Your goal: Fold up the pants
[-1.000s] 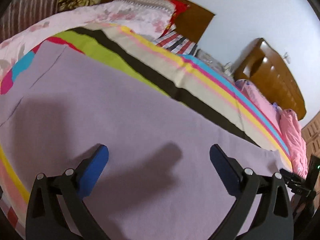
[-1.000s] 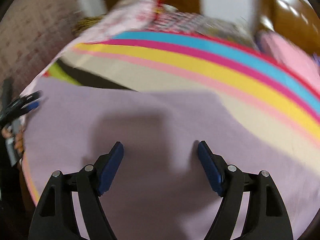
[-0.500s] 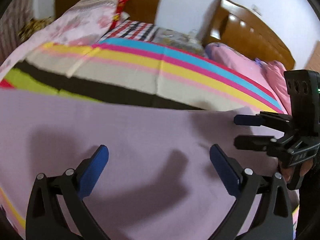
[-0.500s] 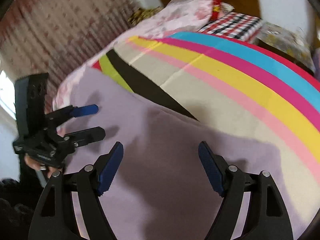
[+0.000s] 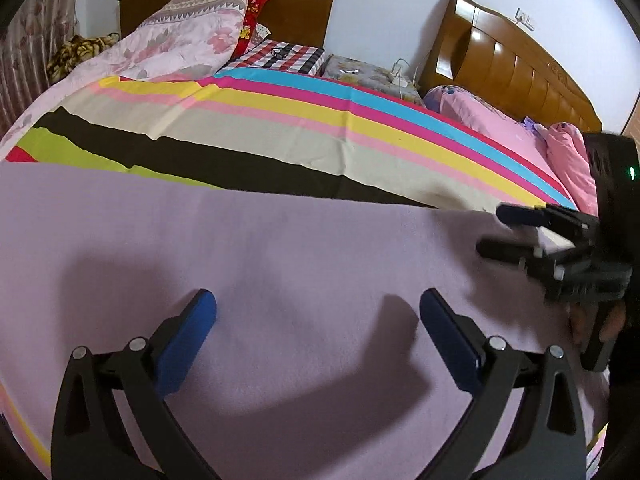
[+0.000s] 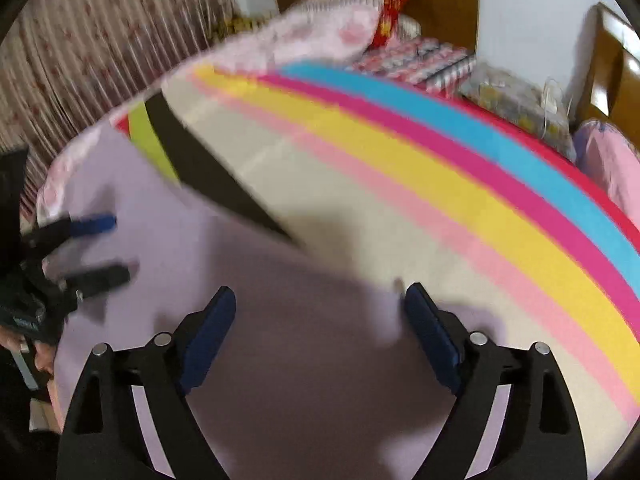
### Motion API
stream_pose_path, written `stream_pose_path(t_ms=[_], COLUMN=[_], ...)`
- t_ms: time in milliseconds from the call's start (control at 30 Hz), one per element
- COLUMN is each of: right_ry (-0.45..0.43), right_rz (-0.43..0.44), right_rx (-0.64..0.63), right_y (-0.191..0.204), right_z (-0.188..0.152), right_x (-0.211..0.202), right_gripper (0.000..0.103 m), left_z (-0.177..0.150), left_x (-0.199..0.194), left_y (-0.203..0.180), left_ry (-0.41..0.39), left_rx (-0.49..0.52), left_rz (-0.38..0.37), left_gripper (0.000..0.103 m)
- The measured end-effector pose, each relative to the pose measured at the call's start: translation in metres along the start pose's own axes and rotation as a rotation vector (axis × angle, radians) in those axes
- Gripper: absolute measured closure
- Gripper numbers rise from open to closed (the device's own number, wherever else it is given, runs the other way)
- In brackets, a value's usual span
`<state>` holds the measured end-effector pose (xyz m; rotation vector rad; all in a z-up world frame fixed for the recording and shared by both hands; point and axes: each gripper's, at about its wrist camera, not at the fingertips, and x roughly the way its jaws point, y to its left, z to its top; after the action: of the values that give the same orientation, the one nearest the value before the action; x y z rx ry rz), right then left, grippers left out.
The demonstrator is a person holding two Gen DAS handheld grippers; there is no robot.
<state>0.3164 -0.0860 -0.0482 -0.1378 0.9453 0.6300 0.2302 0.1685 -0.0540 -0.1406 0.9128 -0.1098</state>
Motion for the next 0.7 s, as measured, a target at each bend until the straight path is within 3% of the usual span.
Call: stream_pose_path(t_ms=[100, 233, 400, 500, 600, 700], right_ry=[-0.056, -0.086, 0.091, 0.04, 0.036, -0.028], right_rz=[-0.08, -0.077, -0.159, -0.16, -0.284, -0.273], right_rx=[0.114, 0.11, 0.098, 0.102, 0.244, 0.329], right_y=[-0.008, -0.002, -0.019, -0.03, -0.043, -0.043], right_z=[0.004, -0.015, -0.054, -0.051, -0.048, -0.064], right_x=[-0.019, -0.052, -0.042, -0.042, -0.052, -0.088], right_gripper=[0.021, 0.015, 0.012, 0.011, 0.011, 0.011], left_z=[-0.003, -0.003, -0.003, -0.003, -0.003, -0.003], left_x=[-0.002, -0.003, -0.002, -0.002, -0.001, -0.001], left_y=[-0.003, -0.005, -0.007, -0.008, -0.008, -0.009], left_ry=[-0.002, 0.0, 0.001, 0.003, 0.006, 0.008], left_rx=[0.007, 0.013, 0.02, 0.025, 0.029, 0.033], left_rz=[0.005, 0.01, 0.021, 0.026, 0.03, 0.036], left_gripper=[0.002, 0.002, 0.002, 0.002, 0.002, 0.002])
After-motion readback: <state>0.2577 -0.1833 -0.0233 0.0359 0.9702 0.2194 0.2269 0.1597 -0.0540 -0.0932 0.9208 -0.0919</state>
